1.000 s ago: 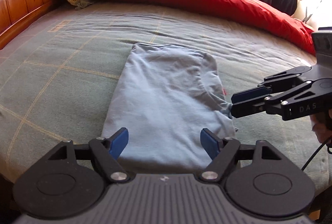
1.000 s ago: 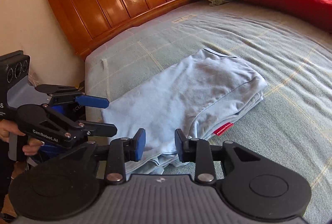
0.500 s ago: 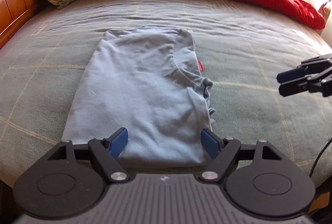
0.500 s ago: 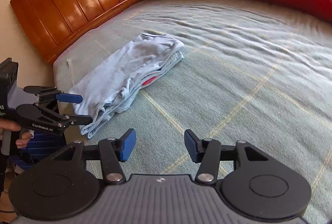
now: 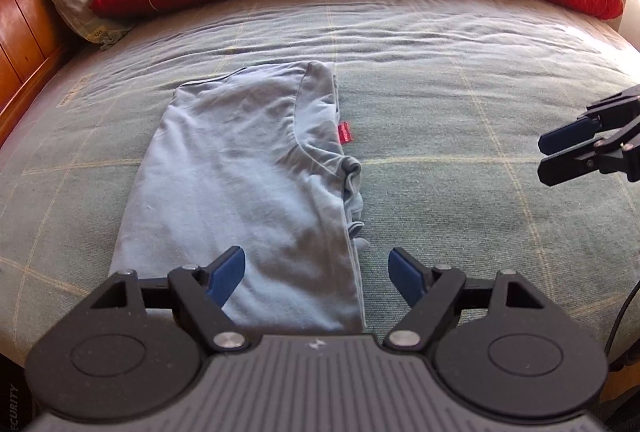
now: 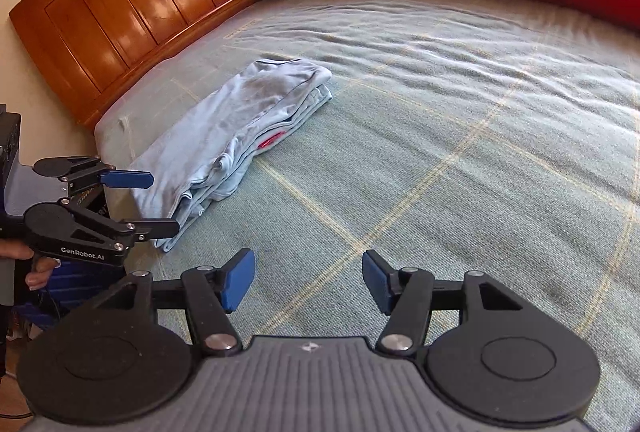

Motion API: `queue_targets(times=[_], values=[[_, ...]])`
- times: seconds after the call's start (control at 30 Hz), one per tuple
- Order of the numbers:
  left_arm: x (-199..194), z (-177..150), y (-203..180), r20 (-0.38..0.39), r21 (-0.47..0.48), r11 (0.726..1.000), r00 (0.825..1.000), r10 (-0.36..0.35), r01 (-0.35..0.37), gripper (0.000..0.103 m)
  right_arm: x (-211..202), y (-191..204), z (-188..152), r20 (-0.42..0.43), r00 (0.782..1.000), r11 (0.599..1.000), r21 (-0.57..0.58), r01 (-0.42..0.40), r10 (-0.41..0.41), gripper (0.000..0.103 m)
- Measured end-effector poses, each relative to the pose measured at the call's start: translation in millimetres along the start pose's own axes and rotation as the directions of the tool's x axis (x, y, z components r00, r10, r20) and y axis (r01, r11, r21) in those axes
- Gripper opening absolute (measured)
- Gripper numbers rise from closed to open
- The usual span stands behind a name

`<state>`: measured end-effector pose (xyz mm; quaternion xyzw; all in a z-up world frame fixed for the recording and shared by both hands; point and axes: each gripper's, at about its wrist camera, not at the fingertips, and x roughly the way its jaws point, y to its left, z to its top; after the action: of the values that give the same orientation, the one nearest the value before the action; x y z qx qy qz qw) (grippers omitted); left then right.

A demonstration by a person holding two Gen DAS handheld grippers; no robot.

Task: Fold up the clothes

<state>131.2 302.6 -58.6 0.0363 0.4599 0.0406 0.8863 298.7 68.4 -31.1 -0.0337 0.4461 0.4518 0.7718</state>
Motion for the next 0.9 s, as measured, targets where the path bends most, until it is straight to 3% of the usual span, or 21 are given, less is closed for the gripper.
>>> queue_targets(times=[0.07, 0.23, 0.47, 0.53, 0.67, 0.73, 0.9], values=[[8, -5, -3, -0.027, -0.009, 1.000, 1.000, -0.001, 0.001, 0.079, 0, 4, -3, -0.012, 1.000, 1.000, -0.019, 0.003, -0.003, 0.070], [2, -6, -8, -0.009, -0.002, 1.000, 1.000, 0.008, -0.008, 0.081, -2, 8, -6, -0.022, 0.999, 0.998, -0.052, 0.024, -0.026, 0.070], [1, 44, -6, 0.093, -0.020, 0.998, 0.994, -0.049, 0.052, 0.084, -4, 7, -10, -0.025, 0.999, 0.999, -0.039, 0.024, -0.025, 0.073], [15, 55, -7, 0.081, -0.041, 0.997, 0.994, -0.067, 0.071, 0.084, -4, 6, -12, -0.029, 0.999, 0.999, -0.034, 0.026, -0.027, 0.073], [46, 67, -13, 0.042, -0.068, 0.997, 0.999, -0.033, 0.036, 0.084, -3, 4, -16, -0.047, 0.998, 0.998, -0.038, 0.044, -0.046, 0.074], [58, 65, -11, 0.018, -0.107, 0.992, 0.998, -0.067, 0.068, 0.084, -5, 2, -18, -0.055, 0.997, 0.998, -0.041, 0.053, -0.056, 0.074], [63, 57, -7, 0.033, -0.154, 0.985, 0.997, -0.068, 0.072, 0.087, -5, -6, -21, -0.065, 0.995, 0.996, -0.043, 0.073, -0.076, 0.078]])
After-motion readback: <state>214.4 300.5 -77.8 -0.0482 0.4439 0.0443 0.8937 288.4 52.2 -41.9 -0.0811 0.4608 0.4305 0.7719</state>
